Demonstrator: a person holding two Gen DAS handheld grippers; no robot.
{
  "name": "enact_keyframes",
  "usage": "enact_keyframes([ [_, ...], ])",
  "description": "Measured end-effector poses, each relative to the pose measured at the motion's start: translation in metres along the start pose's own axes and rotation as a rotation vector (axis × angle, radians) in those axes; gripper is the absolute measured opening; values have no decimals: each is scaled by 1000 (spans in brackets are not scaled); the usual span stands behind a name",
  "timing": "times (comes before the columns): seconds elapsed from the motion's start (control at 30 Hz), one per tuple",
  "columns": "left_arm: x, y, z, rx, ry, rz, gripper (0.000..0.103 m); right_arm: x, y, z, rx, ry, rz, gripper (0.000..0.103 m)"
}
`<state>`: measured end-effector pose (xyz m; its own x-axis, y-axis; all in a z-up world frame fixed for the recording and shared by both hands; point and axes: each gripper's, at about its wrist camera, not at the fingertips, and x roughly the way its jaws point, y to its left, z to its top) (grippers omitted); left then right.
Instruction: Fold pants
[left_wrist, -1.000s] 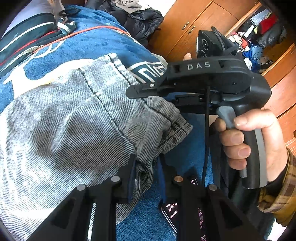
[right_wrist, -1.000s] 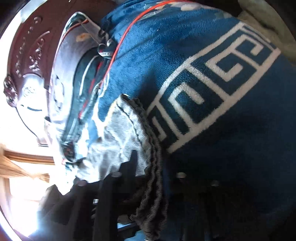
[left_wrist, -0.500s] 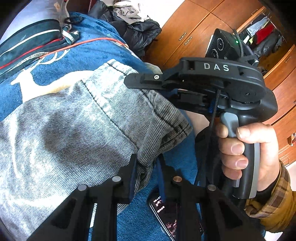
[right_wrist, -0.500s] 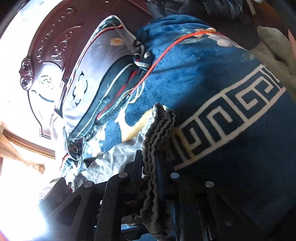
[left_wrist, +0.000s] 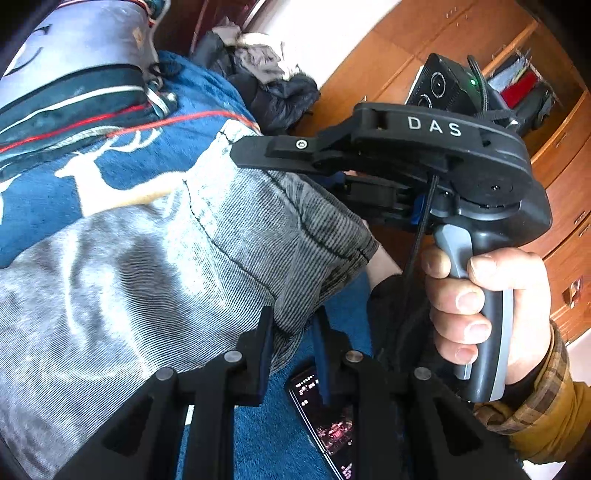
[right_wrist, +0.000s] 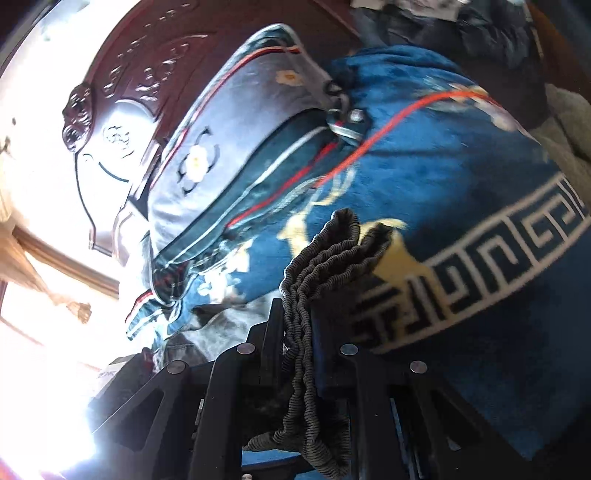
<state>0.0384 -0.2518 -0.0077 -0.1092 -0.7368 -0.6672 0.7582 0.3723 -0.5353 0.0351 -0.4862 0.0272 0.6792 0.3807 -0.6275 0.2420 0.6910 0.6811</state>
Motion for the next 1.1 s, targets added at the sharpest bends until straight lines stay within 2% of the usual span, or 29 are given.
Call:
enact_keyframes([
  [0.17, -34, 12, -8, -55, -93, -16, 22, 8, 47, -1, -85, 24, 25, 12],
  [0.3, -70, 27, -34, -108, -147, -8, 22, 29, 86, -8, -158, 70, 36, 12],
  [0.47, -97, 59, -67, -196, -175, 33, 22, 76, 128, -31, -242, 160, 32, 12],
  [0.63, -104, 98, -104, -308, -157, 75, 21, 139, 156, -64, -308, 281, 13, 13],
  [0.7, -101, 113, -118, -358, -135, 95, 21, 162, 158, -75, -316, 330, 7, 16],
  [0.73, -100, 121, -125, -389, -123, 106, 22, 176, 157, -81, -308, 364, 1, 21],
  [0.77, -100, 127, -131, -414, -123, 122, 22, 189, 155, -87, -294, 403, -8, 38],
  [0.83, -104, 135, -140, -460, -116, 128, 25, 203, 147, -96, -269, 442, -44, 50],
  [0.9, -111, 137, -147, -489, -114, 113, 25, 203, 143, -99, -258, 439, -38, 50],
  [0.97, -121, 133, -153, -480, -122, 135, 25, 190, 137, -95, -220, 412, -4, 50],
  [1.03, -132, 125, -156, -464, -144, 177, 25, 167, 128, -88, -189, 365, 26, 50],
  [1.1, -146, 126, -152, -459, -182, 186, 25, 141, 117, -79, -174, 309, 23, 51],
])
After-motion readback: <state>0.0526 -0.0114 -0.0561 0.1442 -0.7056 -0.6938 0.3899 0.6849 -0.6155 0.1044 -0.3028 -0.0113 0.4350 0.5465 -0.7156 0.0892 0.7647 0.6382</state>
